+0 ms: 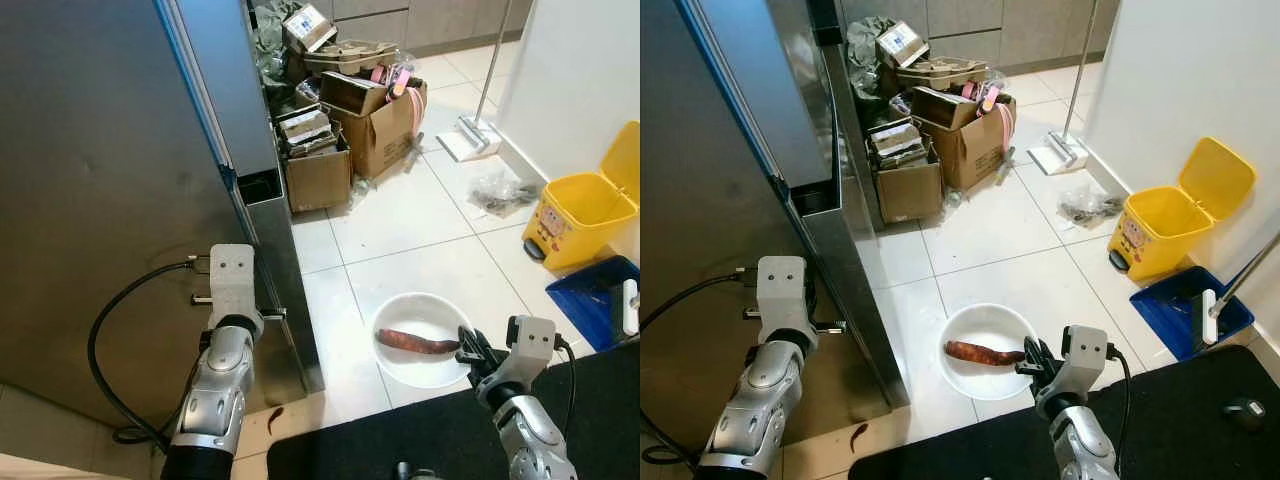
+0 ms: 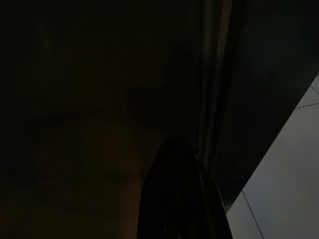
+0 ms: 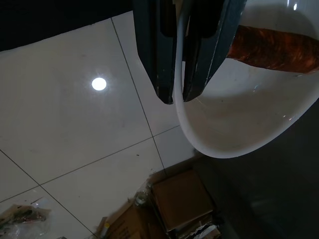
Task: Restocking fridge
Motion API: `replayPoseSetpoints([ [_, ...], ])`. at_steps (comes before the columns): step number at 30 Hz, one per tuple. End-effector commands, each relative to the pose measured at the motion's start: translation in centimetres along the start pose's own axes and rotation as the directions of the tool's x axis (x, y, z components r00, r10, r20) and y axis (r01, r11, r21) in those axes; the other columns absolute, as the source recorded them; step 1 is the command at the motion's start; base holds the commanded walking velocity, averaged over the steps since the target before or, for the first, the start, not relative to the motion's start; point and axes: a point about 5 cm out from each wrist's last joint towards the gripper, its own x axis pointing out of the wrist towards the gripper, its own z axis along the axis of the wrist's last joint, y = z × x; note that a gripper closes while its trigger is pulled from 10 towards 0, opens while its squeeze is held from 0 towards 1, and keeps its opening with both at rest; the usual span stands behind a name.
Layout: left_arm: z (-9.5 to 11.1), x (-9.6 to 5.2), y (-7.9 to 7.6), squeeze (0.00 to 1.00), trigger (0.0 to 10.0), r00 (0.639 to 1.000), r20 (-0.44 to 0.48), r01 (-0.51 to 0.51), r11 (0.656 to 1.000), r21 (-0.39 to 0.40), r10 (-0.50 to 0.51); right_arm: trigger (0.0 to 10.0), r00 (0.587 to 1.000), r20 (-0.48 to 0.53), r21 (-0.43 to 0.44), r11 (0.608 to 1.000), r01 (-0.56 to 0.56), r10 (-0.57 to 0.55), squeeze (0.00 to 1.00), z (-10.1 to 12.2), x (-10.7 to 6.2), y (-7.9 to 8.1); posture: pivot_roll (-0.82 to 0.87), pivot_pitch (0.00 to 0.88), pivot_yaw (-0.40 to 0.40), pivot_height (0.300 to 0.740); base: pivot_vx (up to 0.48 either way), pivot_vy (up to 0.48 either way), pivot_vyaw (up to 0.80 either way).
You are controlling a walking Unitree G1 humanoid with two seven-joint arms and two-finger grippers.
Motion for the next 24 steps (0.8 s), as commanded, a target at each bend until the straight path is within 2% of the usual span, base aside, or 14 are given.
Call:
replayPoseSetpoints([
  [1,-0.5,-0.4,0.2,0.00,10.0,0.999,-0.033,0.005,1.000,0.000,-0.005,10.0,1.000,-0.012,-0.005,1.000,0.007,-0.007,0.00,-0.5,-0.5,-0.2,-0.08,0.161,0.044,0.717,0.000,0.000,0.00],
  [6,-0.4,-0.6,-0.4,0.00,10.0,0.998,-0.040,0.036,0.999,-0.031,-0.037,10.0,1.000,-0.014,-0.005,1.000,0.004,-0.004,0.00,-0.6,-0.4,-0.1,-0.08,0.163,0.042,0.717,0.000,0.000,0.00],
  [8,0.0,-1.0,-1.4,0.00,10.0,0.997,-0.030,0.076,0.995,-0.068,-0.078,10.0,1.000,-0.016,-0.005,1.000,0.003,-0.003,0.00,-0.6,-0.4,-0.1,-0.08,0.165,0.039,0.717,0.000,0.000,0.00],
  [11,0.3,-1.2,-1.7,0.00,10.0,0.996,-0.017,0.086,0.993,-0.081,-0.087,10.0,1.000,-0.015,-0.005,1.000,0.002,-0.002,0.00,-0.6,-0.4,-0.1,-0.08,0.165,0.039,0.717,0.000,0.000,0.00],
  [24,0.6,-1.5,-1.4,0.00,10.0,1.000,0.004,0.023,0.995,-0.094,-0.022,10.0,1.000,-0.015,-0.008,1.000,-0.003,0.003,0.00,-0.5,-0.4,-0.1,-0.08,0.167,0.030,0.717,0.000,0.000,0.00],
])
